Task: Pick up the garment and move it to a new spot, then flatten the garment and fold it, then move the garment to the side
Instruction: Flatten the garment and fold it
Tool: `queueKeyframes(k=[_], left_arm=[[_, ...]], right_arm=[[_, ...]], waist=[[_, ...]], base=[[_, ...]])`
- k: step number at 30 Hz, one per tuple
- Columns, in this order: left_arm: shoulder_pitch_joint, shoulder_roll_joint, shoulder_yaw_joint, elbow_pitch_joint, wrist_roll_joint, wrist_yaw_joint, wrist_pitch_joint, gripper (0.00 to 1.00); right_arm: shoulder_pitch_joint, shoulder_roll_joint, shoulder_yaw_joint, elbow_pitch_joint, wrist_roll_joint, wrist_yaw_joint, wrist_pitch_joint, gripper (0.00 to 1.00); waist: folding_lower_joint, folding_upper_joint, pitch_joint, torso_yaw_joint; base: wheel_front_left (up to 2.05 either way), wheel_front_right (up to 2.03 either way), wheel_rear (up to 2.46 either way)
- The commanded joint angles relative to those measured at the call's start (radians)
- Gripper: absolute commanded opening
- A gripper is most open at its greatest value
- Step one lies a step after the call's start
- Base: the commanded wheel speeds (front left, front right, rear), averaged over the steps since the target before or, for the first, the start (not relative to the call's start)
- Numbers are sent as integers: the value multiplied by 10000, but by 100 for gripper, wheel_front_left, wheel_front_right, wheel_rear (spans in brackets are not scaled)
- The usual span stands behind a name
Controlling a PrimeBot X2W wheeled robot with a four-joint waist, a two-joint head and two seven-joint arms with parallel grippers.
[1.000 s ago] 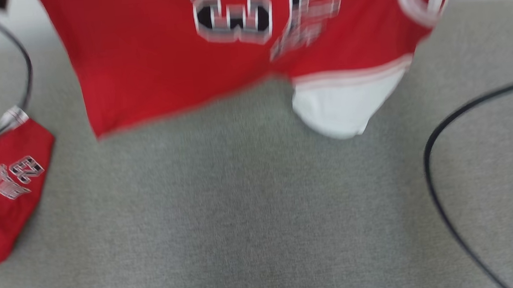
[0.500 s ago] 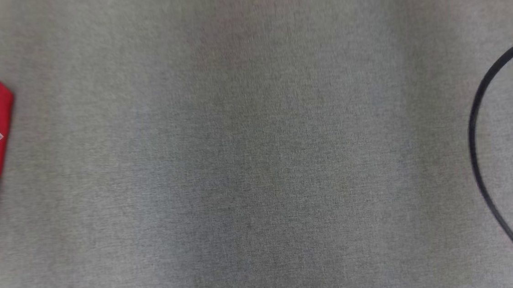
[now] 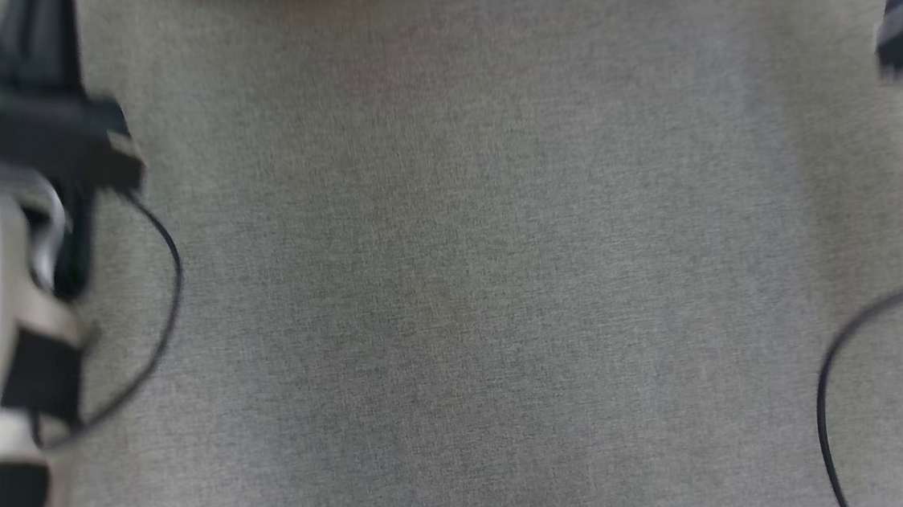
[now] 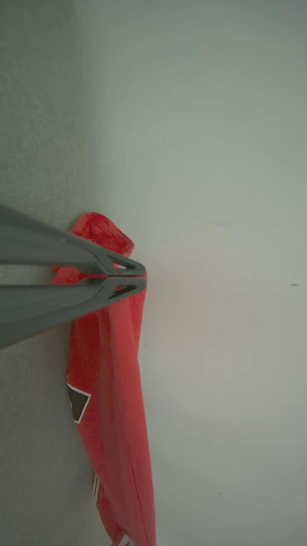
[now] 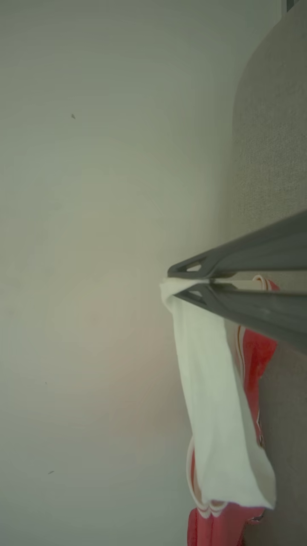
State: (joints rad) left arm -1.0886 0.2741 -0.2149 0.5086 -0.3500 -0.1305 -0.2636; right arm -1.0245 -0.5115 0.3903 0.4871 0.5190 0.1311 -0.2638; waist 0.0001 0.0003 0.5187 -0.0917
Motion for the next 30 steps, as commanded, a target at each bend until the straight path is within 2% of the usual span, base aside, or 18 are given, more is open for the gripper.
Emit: queueKeyframes(k=[1,5,11,16,25,30], left_arm=[[464,14,196,-149,-273,13,-12,0],[2328,-422,994,-694,-513,10,-13,0],[4772,-1089,1696,-959,-551,9,-12,0],[6159,-1522,1975,-770,-453,9,-14,0],[8547,-1932,2662,-393,79,13,-14,0],[9389,-2013,2869,-469,230,14,-14,0]], right_arm=[[537,-124,156,-168,281,-7,-8,0],[2512,-225,-35,-670,1242,-9,-10,0],[4919,-108,-10,-950,1416,-10,-10,0],[6454,172,-299,-838,1615,-10,-11,0],[8894,401,-441,-647,1681,-13,-14,0],[9614,459,-608,-669,1698,-16,-14,0]], waist=[[-1,-3,-329,76],[-1,-3,-892,120],[-1,-3,-1859,106],[-1,-3,-2699,118],[-1,-3,-4289,-74],[-1,-3,-4803,-132]], base=[[0,0,0],[0,0,0],[0,0,0],[0,0,0],[0,0,0],[0,0,0]])
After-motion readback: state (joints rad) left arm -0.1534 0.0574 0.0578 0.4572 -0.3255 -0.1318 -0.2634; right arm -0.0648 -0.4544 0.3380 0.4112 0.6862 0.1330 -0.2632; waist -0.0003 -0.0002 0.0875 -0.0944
